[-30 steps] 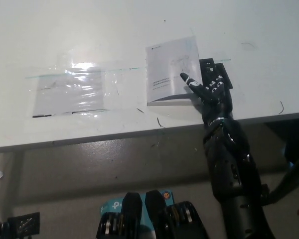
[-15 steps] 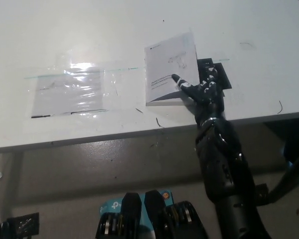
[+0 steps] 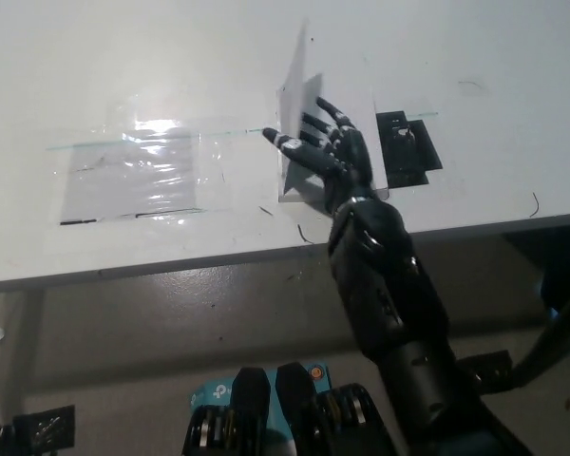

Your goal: The robot uses its right hand to slide under the cover of the book kept in the middle of the desk and open it

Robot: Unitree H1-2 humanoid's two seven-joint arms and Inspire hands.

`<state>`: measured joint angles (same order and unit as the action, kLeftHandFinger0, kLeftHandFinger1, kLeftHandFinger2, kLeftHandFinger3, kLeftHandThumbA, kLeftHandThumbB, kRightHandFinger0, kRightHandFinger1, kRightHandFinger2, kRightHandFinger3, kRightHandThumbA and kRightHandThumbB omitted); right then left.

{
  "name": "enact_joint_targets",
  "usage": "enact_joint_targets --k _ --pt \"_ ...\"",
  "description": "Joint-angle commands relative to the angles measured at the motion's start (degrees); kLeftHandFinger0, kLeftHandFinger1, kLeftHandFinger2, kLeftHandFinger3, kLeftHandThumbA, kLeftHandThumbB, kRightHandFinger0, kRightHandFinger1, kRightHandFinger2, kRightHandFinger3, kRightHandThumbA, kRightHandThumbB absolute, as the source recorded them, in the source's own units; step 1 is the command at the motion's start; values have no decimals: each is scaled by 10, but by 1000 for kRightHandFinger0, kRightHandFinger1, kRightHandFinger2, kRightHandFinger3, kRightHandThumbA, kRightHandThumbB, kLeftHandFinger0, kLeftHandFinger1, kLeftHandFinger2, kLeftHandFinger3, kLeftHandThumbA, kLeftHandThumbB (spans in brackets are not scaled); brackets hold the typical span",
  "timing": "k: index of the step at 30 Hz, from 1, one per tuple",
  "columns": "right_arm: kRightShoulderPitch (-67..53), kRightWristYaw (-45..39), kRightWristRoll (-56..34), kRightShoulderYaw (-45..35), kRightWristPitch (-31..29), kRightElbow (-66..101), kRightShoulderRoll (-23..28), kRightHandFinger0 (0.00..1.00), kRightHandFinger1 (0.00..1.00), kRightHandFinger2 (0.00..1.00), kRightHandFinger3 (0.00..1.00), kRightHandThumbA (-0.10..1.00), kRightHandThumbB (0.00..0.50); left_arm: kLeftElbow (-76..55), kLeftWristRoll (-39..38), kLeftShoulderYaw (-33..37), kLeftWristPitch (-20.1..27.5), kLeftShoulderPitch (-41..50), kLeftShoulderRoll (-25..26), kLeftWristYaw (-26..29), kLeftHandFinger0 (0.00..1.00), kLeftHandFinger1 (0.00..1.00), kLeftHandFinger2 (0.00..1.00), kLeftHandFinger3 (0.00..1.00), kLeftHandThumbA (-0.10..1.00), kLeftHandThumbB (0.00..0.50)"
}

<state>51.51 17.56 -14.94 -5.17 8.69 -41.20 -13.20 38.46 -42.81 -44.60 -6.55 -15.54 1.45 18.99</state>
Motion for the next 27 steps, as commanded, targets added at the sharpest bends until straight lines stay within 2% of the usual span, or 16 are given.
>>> enact_joint_targets --k 1,3,6,8,10,11,14,16,20,22,23,25,26,27 --pt "58 -26 32 21 -31 -20 2 675 698 740 864 1000 156 -8 1 1 12 -6 11 3 1000 991 1000 1000 1000 26" --pt "63 -35 39 30 -33 -33 6 666 690 734 864 1000 151 -4 2 3 10 -6 14 -1 1000 998 1000 1000 1000 34" --pt "71 -50 60 52 -48 -72 20 642 674 724 880 1000 154 -9 5 4 8 -7 16 4 1000 979 1000 992 1000 16" --pt "75 -56 78 72 -46 -92 31 677 709 760 930 1000 170 -8 8 9 5 -9 19 1 1000 999 1000 1000 1000 20" --pt "78 -58 86 81 -51 -105 37 676 711 763 939 1000 167 -12 9 11 4 -11 20 2 1000 998 1000 1000 1000 21" --pt "80 -59 91 86 -54 -119 40 647 701 751 929 1000 182 -20 8 13 -1 -9 19 2 1000 1000 1000 1000 1000 38" --pt "79 -62 105 100 -74 -146 47 647 692 727 893 1000 168 -21 9 14 -1 -13 20 10 1000 990 990 1000 1000 43" --pt "71 -68 129 125 -93 -178 50 662 663 715 856 1000 188 -22 15 17 -1 -13 22 16 1000 966 972 1000 1000 19" --pt "64 -71 141 142 -100 -204 52 685 665 717 867 1000 189 -26 22 25 -3 -13 22 18 1000 975 990 1000 1000 12" --pt "59 -78 150 152 -111 -218 52 676 667 727 893 1000 157 -32 21 27 -9 -14 22 23 1000 977 1000 1000 1000 12" --pt "64 -66 164 163 -109 -239 44 612 606 680 849 1000 158 -29 19 26 -11 -17 23 25 1000 980 1000 1000 1000 22" --pt "71 -68 184 184 -120 -254 42 600 602 680 844 1000 165 -13 19 28 -5 -19 29 14 1000 977 1000 1000 1000 27" --pt "74 -70 189 191 -125 -256 39 610 611 687 842 1000 185 -21 22 33 -8 -16 29 14 1000 988 1000 1000 1000 23" --pt "76 -72 192 196 -120 -248 37 630 622 692 852 1000 177 -21 24 36 -9 -17 30 17 1000 990 1000 1000 1000 29"
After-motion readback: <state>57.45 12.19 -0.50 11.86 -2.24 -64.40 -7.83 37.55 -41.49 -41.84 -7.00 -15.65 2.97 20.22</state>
